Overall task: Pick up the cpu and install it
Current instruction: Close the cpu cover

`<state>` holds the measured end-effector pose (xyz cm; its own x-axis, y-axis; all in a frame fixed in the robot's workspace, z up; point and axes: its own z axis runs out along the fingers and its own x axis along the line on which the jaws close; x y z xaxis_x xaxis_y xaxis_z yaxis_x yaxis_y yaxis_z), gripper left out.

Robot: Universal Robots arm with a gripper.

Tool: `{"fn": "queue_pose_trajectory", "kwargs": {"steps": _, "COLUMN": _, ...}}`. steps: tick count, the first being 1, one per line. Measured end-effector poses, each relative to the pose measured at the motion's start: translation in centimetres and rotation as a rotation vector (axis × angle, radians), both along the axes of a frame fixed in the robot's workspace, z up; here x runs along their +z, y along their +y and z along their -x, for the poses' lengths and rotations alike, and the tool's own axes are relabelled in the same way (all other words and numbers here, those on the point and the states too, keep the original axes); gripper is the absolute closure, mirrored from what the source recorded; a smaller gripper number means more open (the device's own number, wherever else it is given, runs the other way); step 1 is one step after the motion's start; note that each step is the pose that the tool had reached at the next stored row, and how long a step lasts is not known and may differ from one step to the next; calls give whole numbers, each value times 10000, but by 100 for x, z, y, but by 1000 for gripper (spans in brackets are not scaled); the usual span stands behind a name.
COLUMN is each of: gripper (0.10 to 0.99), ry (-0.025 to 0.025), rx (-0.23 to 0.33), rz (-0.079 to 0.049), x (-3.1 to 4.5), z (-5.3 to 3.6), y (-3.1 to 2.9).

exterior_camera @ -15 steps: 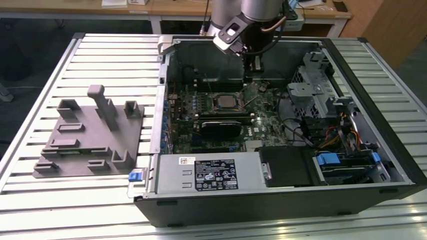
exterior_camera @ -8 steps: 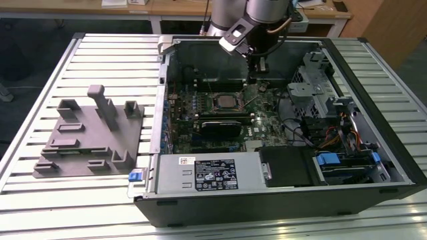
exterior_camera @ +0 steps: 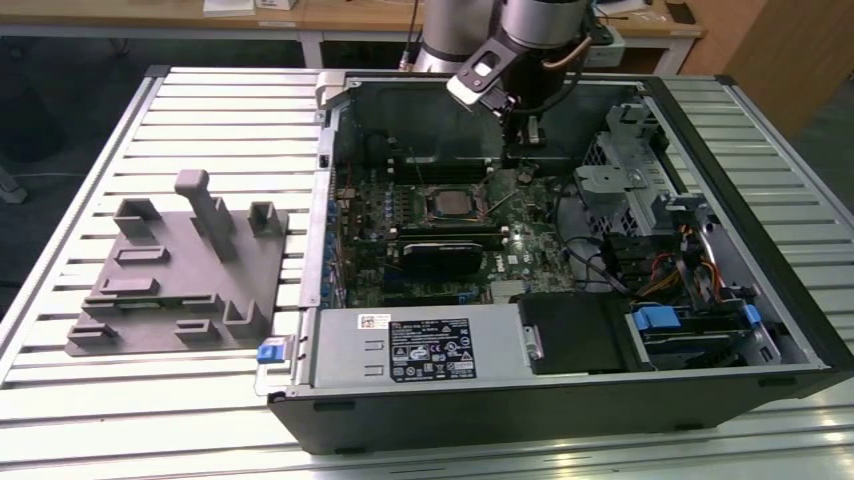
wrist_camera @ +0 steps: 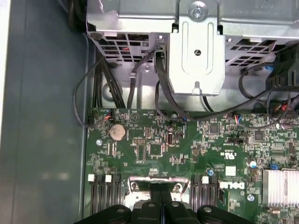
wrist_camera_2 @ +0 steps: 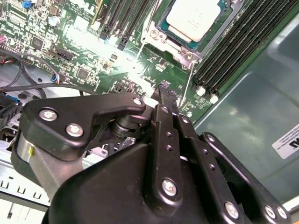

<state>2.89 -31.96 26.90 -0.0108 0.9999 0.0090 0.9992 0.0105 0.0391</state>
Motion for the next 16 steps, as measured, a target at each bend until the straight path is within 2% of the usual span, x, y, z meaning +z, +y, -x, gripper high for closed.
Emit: {"fn": "queue_pose_trajectory", "kwargs": {"steps": 16, "gripper": 980, "ry": -2, "rx": 0, "rz": -3, "x": -23, "z": -95, "y": 0}}
